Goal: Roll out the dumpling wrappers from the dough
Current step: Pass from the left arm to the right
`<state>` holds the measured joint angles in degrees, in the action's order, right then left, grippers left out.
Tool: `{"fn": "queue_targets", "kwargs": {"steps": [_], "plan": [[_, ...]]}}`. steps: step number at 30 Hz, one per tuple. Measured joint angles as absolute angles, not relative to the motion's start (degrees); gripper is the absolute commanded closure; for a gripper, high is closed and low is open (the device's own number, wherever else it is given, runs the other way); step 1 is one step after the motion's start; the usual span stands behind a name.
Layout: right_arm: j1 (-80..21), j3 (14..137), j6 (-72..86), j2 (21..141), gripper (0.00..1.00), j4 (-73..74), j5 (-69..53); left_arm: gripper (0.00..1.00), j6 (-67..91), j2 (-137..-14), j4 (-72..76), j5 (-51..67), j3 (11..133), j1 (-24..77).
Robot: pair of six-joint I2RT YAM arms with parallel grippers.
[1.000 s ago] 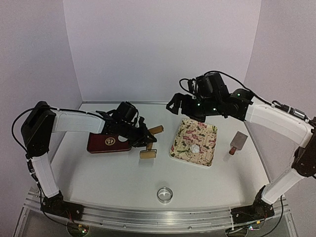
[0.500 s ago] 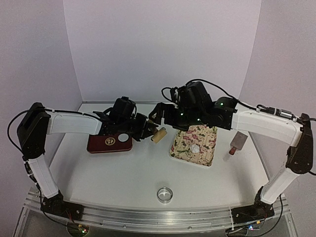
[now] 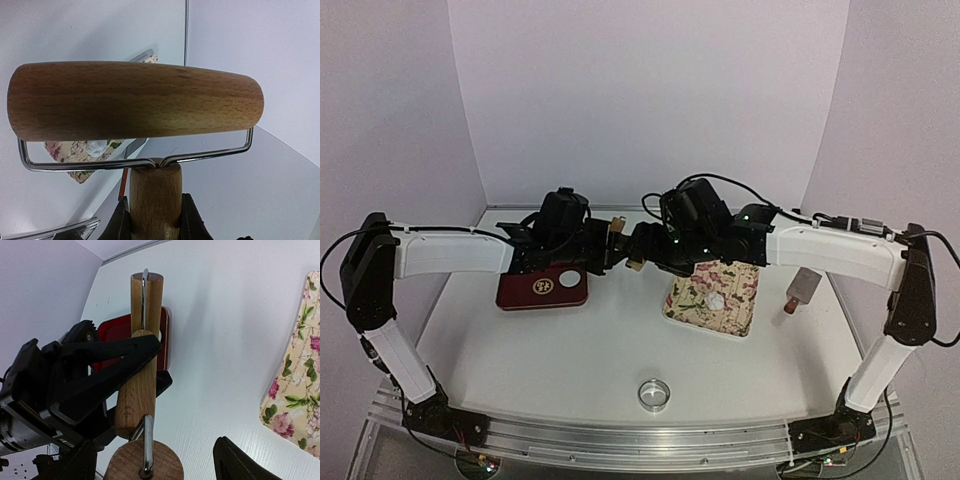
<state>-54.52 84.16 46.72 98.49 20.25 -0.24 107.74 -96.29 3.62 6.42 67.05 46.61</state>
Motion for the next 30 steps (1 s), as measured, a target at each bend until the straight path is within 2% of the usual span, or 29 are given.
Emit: {"fn": "queue_targets", "kwargs": {"steps": [4,10,12,21,22,30], "plan": [[-54.52,84.42,46.50,99.70,0.41,20.09,-1.90,1.00,108.84,-96.29,3.63,5.69,67.05,46.61],[-54.52,84.77,45.52,99.95,0.43,18.89,-3.28,1.00,109.63,-96.29,3.61,5.46,67.05,46.94],[-54.52,85.35,45.03,100.47,0.47,18.61,-3.58,1.00,109.69,-96.29,3.60,5.41,67.05,47.23],[-54.33,88.06,43.69,103.82,0.97,17.65,-3.59,1.00,110.08,-95.78,2.46,4.64,66.82,47.48],[-54.29,88.31,44.33,103.88,0.99,17.30,-3.66,0.99,110.18,-95.45,2.62,4.24,66.60,47.47],[-54.43,88.30,44.76,103.74,1.00,16.72,-2.74,0.47,108.59,-93.03,7.01,4.92,62.57,47.22]]}}
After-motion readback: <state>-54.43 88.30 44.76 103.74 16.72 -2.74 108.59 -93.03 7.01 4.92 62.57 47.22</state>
